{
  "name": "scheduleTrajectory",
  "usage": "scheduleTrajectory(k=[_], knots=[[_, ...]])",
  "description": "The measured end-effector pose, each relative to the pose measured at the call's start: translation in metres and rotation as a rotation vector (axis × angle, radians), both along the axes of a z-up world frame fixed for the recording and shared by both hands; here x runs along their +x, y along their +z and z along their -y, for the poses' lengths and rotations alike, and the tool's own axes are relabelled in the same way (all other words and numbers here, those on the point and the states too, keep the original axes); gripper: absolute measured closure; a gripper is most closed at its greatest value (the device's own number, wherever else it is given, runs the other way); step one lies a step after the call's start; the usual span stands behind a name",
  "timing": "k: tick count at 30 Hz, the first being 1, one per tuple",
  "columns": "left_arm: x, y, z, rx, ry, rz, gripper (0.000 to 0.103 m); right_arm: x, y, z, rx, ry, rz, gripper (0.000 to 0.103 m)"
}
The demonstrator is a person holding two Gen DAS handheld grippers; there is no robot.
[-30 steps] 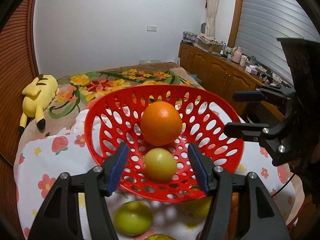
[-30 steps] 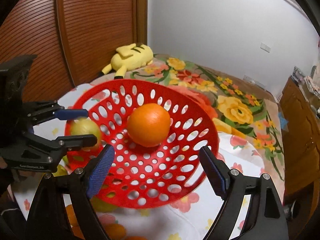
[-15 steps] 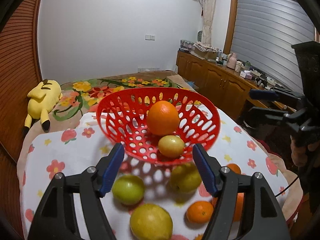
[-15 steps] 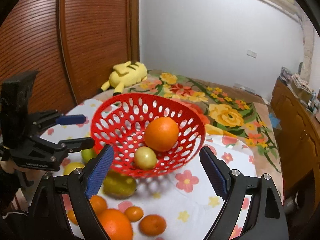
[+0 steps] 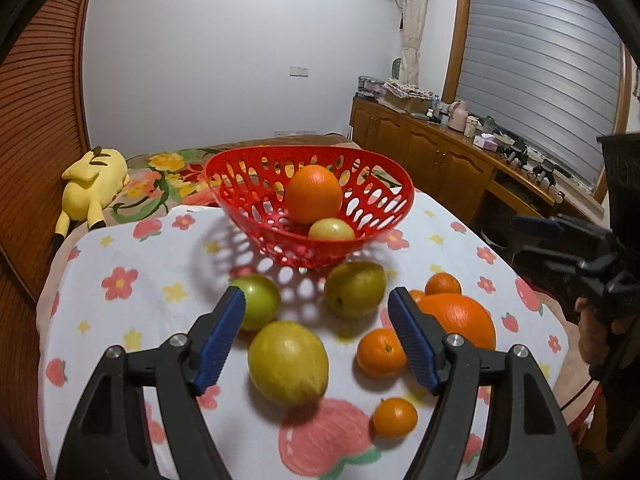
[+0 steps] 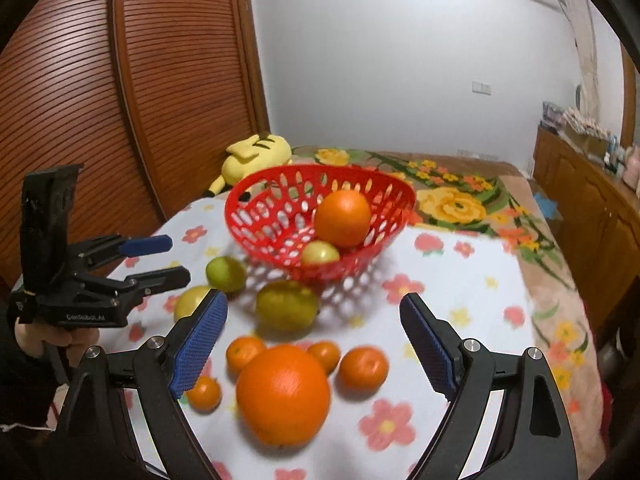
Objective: Organize fruits
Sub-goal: 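Move both tools back over the remaining fruit on the table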
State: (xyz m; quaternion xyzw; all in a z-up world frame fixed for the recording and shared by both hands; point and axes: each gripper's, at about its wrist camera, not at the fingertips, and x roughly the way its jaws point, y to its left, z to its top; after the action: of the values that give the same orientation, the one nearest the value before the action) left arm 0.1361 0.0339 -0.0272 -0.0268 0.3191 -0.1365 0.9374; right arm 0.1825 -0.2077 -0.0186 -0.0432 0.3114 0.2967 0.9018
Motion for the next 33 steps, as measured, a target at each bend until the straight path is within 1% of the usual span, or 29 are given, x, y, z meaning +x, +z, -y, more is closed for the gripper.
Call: scheduleTrajectory(k=[3, 6, 8, 13, 19, 23, 33], knots=[[-0.008, -0.004, 0.0, -0.008, 0.008, -0.006, 0.026, -0.011, -0.011, 0.002, 0.01, -0.001, -0.012, 0.013], [-0.017, -0.012, 0.0, -0.023, 0.014, -0.01, 0.025, -0.015, -0.023, 0.003, 0.02, -0.007, -0.031, 0.013], [-0.021, -0.017, 0.002, -0.019, 0.013, -0.018, 0.025, -0.017, -0.031, 0.003, 0.037, -0.008, -0.042, 0.013], [-0.027, -0.031, 0.006, -0.008, 0.015, -0.041, 0.025, -0.021, -0.049, -0.002, 0.029, -0.004, -0.065, 0.013], [-0.03, -0.045, 0.007, -0.027, 0.001, -0.07, 0.025, -0.019, -0.067, -0.006, 0.028, -0.002, -0.091, 0.013], [-0.033, -0.051, 0.011, -0.025, -0.006, -0.078, 0.026, -0.016, -0.074, -0.008, 0.028, 0.002, -0.104, 0.013], [-0.037, -0.055, 0.019, -0.035, -0.036, -0.089, 0.026, -0.01, -0.086, -0.017, 0.007, 0.009, -0.12, 0.013]])
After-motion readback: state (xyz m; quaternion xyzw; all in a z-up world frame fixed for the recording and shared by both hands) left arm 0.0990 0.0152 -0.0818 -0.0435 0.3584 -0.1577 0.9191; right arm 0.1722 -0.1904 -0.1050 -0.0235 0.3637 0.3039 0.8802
